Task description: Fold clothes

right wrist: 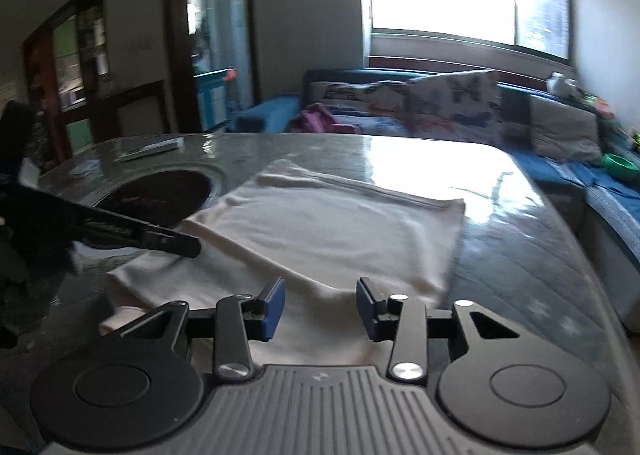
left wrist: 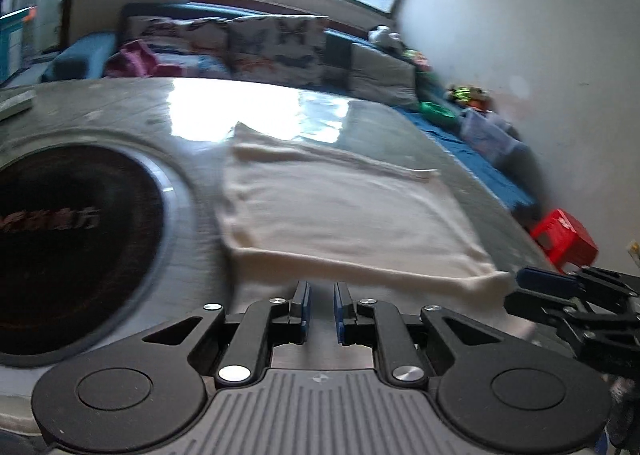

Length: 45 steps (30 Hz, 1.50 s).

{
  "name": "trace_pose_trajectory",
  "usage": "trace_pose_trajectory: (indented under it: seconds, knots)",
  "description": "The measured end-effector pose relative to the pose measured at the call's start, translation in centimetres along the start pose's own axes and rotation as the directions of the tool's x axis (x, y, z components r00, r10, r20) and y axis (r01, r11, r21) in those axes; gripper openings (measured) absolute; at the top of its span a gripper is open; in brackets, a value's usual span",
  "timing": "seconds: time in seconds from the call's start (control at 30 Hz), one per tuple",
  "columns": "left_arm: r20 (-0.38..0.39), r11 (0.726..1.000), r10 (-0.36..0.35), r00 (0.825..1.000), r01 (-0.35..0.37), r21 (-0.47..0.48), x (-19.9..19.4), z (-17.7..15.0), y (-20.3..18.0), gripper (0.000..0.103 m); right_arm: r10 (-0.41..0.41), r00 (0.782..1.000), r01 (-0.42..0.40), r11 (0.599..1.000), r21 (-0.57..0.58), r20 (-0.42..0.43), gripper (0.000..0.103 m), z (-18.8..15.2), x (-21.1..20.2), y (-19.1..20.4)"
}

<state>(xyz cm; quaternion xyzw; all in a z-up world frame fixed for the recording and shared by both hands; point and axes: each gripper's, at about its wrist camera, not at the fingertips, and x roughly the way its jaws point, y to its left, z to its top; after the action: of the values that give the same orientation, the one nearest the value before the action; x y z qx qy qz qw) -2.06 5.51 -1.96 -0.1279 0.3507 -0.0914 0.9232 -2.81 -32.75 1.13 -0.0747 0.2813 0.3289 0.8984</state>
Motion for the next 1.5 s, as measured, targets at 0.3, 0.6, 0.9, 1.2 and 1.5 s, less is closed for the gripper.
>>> trace_pose_trajectory:
  seconds: [0.3,0.6,0.9,1.2,1.5]
  knots:
    - [0.012,1.000,0.001,1.000,0.000,-0.015,-0.4,0.7,1.4,0.013,-0.007,0.997,0.009,1.000,0.024,-0.083,0.033,-1.2,3.0,-0.9]
    - [0.005,0.998,0.015,1.000,-0.015,0.060,0.5,0.4,1.0,0.014,-0.008,0.996,0.003,0.998,-0.058,-0.090,0.034,-2.5,1.7,0.8]
    - [0.013,0.991,0.068,0.998,-0.069,0.110,-0.2,-0.7,0.9,0.037,-0.012,0.997,0.004,0.994,-0.113,-0.075,0.041,-3.4,0.1,1.9]
    - [0.053,0.991,0.057,0.997,-0.063,0.119,-0.5,1.1,0.0,0.037,-0.015,1.000,0.014,0.994,-0.107,-0.003,0.041,-0.5,1.1,1.2]
    - [0.016,0.987,0.097,0.995,-0.098,0.124,2.3,2.1,0.1,0.037,-0.030,0.998,0.024,0.995,-0.093,-0.056,0.046,-1.3,2.9,0.5]
